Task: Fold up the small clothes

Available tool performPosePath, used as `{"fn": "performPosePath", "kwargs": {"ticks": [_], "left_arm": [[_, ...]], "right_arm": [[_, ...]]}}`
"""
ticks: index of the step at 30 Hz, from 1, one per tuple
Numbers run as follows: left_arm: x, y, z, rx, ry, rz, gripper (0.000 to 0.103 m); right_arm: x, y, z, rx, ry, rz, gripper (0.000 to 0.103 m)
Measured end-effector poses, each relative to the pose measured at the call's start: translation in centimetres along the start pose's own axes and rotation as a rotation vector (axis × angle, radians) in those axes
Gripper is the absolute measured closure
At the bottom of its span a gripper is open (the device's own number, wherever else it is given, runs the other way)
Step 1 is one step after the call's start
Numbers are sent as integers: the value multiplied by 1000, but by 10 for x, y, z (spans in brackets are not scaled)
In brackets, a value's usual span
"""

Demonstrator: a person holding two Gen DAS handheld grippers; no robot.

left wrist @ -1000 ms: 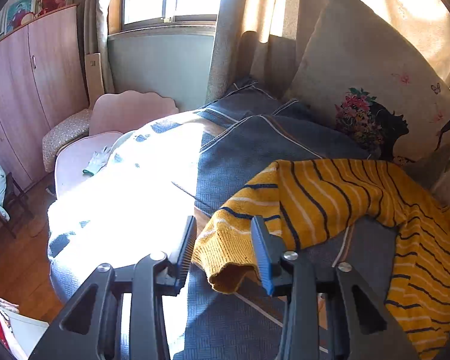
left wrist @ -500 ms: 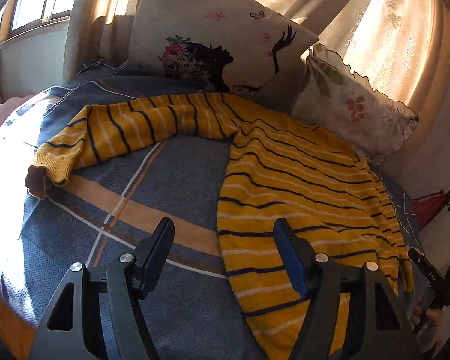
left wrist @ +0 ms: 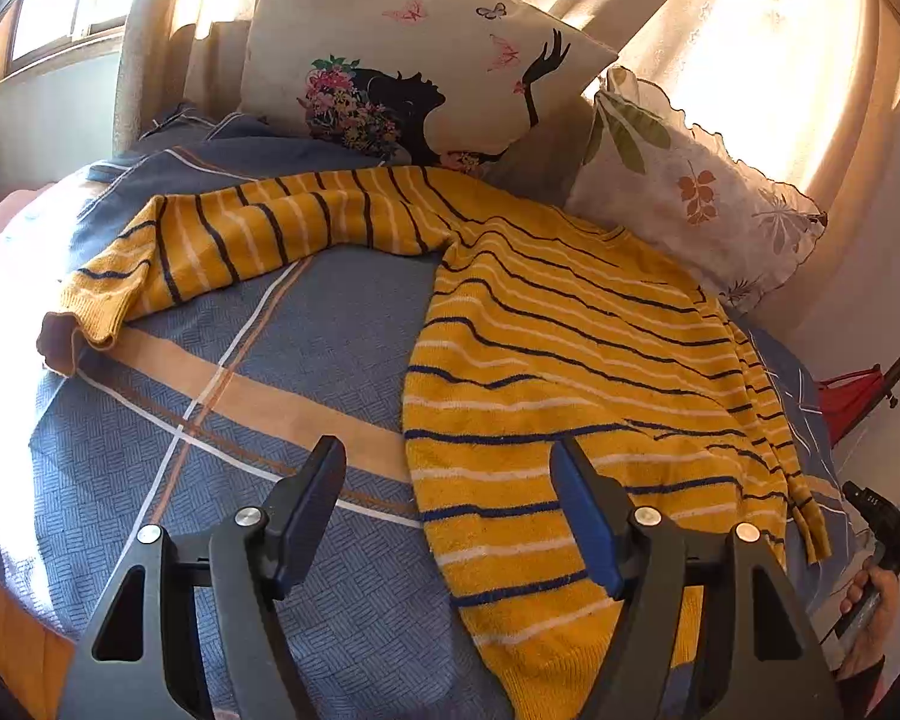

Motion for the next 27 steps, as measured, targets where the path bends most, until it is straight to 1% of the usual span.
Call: {"fn": "performPosePath", "kwargs": {"ticks": [1, 2, 3, 4, 5, 6, 7, 8, 9, 10, 12, 13, 14, 15, 16, 17, 18, 19, 20, 23, 25, 26, 27], "left_arm": [[0, 6, 2, -21, 7, -3, 33], [1, 12, 5, -44, 17, -4, 33], [3, 19, 8, -68, 29, -6, 33], [6, 26, 11, -90, 43, -5, 33], [9, 33, 14, -113, 56, -2, 33], [13, 41, 17, -136, 69, 1, 33], [17, 47, 20, -157, 84, 4, 33], [21, 53, 22, -172, 103, 4, 33], [26, 56, 22, -175, 114, 7, 32], [30, 58, 21, -169, 112, 19, 32], [39, 62, 21, -174, 129, 29, 32], [43, 64, 21, -170, 137, 26, 34], [46, 66, 21, -170, 143, 33, 60], [46, 68, 23, -183, 122, 48, 98], [43, 68, 24, -191, 108, 43, 95], [42, 65, 23, -191, 124, 16, 95], [40, 63, 20, -188, 133, -5, 95], [37, 59, 14, -178, 130, -12, 95], [35, 56, 6, -162, 124, -8, 95], [23, 48, -15, -122, 104, -7, 95], [13, 48, -20, -121, 85, -15, 93], [9, 47, -23, -107, 84, -12, 91], [7, 45, -26, -93, 86, -10, 79]], "right_arm": [[3, -2, -3, -6, -40, 45, 87], [-3, 0, -9, -15, -125, 85, 76], [-17, 5, -16, -30, -233, 110, 66], [-34, 12, -24, -51, -343, 115, 46], [-59, 21, -32, -84, -465, 103, 37], [-86, 34, -40, -133, -585, 78, 37], [-111, 48, -48, -188, -679, 49, 37], [-132, 62, -53, -233, -737, 16, 37], [-149, 73, -57, -259, -759, -23, 37], [-162, 85, -58, -269, -750, -75, 37], [-175, 101, -55, -265, -667, -167, 37], [-180, 104, -55, -245, -637, -191, 37], [-183, 103, -57, -218, -619, -205, 37], [-187, 106, -57, -219, -619, -212, 36], [-191, 107, -58, -223, -628, -213, 44], [-196, 108, -58, -229, -651, -216, 76], [-197, 111, -59, -258, -683, -222, 90], [-192, 110, -62, -277, -705, -206, 91], [-191, 107, -64, -275, -721, -194, 91], [-181, 102, -88, -245, -772, -172, 93], [-166, 100, -96, -219, -741, -177, 93], [-157, 97, -98, -202, -721, -179, 93], [-146, 90, -99, -169, -702, -160, 92]]}}
Point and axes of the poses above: each gripper's, at about its wrist camera, not at the fingertips, and z roughly the way its jaws point, x to its right, y to its underside, the point moved 10 cm from there along z, roughly the way its jaws point, and after that the axes turned 6 degrees about x, right-handed, at the moved point
